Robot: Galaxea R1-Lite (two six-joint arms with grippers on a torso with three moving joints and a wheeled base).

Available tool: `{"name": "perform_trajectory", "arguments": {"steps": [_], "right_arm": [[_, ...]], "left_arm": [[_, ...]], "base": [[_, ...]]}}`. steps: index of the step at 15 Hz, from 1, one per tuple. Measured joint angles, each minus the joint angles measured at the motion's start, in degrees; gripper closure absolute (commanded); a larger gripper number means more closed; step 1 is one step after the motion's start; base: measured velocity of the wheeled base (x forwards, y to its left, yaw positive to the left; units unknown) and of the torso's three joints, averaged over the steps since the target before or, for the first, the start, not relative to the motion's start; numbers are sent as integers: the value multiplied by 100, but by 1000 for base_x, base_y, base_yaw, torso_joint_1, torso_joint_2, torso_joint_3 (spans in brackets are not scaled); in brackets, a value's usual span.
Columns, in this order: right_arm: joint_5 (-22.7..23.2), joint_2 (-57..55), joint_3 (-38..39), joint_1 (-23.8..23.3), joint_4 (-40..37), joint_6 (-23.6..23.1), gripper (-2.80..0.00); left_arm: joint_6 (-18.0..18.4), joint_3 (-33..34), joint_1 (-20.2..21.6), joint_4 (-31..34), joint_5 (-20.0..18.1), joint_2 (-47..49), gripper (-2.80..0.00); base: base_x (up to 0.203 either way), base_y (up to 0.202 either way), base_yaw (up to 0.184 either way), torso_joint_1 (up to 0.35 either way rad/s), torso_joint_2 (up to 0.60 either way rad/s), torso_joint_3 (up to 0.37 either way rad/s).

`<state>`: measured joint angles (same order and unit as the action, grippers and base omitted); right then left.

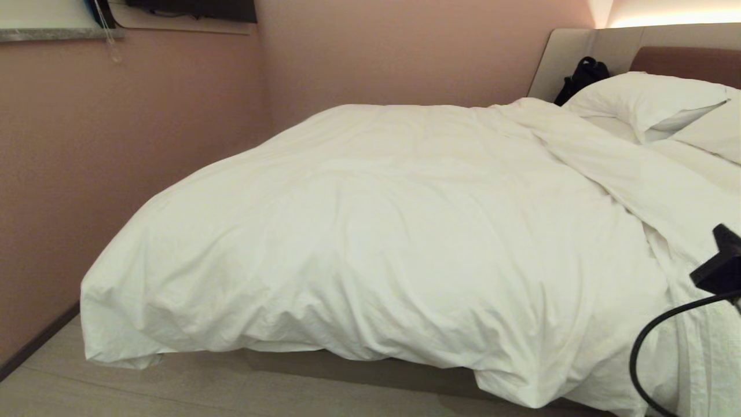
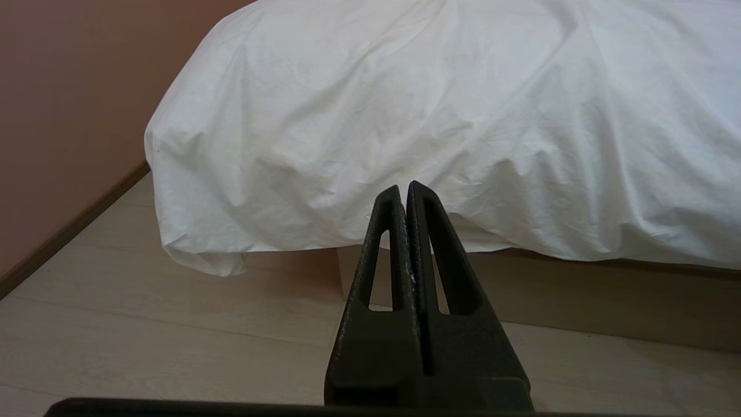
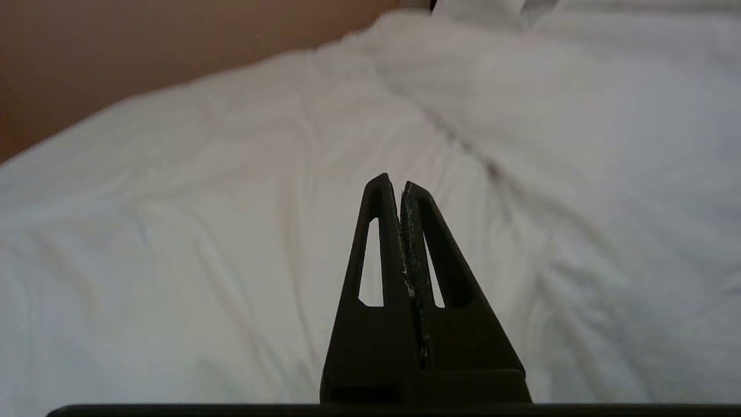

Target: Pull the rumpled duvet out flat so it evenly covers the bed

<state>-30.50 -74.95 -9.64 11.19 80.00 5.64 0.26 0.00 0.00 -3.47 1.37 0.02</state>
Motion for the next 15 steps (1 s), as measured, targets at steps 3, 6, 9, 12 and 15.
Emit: {"name": "perform_trajectory", "arguments": {"steps": [3,6,9,12,15], "right_arm": [[5,1460,-384,-105,-630,-420,0],[38,2902,-1139,-137,-1483,-623,0],[55,3873,-1899,-149,-2591,-540,0],[65,4422,-1930,-152,-3915,-236,0],[143,4793,-1943,-152,-5287,91,0]], "left_arm": [[1,0,0,0,0,0,0],[-1,0,0,0,2,0,0],[1,0,0,1,0,0,0],[1,0,0,1,0,0,0],[-2,0,0,0,0,0,0]], "base": [[0,0,0,0,0,0],[0,0,0,0,0,0],[0,0,0,0,0,0],[0,0,0,0,0,0],[0,0,0,0,0,0]]}}
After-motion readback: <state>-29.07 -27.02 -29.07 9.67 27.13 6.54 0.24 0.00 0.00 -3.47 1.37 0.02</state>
